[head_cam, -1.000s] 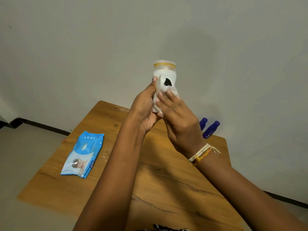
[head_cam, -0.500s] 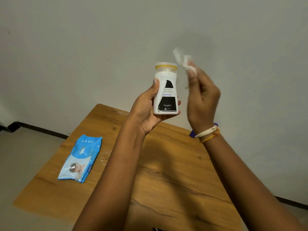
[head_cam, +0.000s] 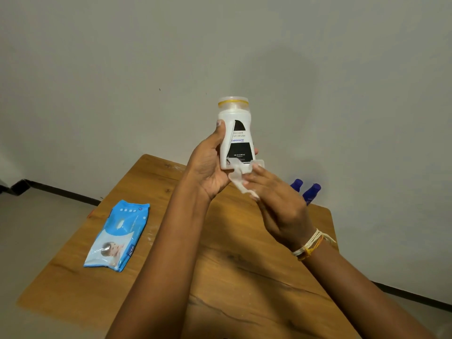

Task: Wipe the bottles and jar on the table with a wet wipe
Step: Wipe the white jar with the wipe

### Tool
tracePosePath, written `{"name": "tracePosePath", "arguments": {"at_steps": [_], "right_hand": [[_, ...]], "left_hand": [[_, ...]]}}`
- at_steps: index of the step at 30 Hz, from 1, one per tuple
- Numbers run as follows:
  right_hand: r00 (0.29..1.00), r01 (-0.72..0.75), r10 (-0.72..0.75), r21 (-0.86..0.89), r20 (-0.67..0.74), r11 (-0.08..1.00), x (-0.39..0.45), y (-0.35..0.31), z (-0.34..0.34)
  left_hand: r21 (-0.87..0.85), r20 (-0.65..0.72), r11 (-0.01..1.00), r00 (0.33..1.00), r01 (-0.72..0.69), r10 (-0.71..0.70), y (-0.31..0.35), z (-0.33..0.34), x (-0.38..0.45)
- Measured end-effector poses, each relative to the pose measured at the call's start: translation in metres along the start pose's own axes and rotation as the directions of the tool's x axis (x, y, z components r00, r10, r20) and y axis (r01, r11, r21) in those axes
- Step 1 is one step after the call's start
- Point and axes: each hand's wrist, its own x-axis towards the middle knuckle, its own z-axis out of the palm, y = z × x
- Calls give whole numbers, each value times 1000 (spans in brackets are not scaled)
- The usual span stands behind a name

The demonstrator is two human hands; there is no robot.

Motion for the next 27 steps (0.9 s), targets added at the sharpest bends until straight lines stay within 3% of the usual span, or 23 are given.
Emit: {"name": "tracePosePath", "arguments": {"at_steps": [2,4,6,8,13,16,20,23,27], "right_hand": [[944,-201,226,125,-241,972,10,-2,-5],[747,-374,505,356,-431,856,33,-3,-10],[588,-412,656,523,-473,746,60,0,-14],[598,-427,698,581,-394,693,82,6,-15],[805,-446,589,575,-77,686,82,-1,6],[872,-412,485,435,-66,800,55,-16,18],[904,-377,421,318,-78,870,22,-28,18],[836,-406,523,455,-166,793,20,-27,5],[608,-459,733,617,-306,639,57,-7,-6]], "left_hand": [[-34,23,999,1000,6,-6,-3,-1,3],[-26,32,999,999,28,-27,-6,-3,5],[-4,23,999,999,35,-35,-8,-6,6],[3,3,999,999,43,-43,-10,-6,7],[-64,-4,998,1000,-5,5,-13,-4,10],[-128,-8,991,999,-33,33,-10,-9,10],[-94,-54,996,998,4,-9,-7,-11,8],[-73,-76,996,996,-43,38,-7,-16,13],[-67,-50,995,997,-69,65,-10,-15,14]]}}
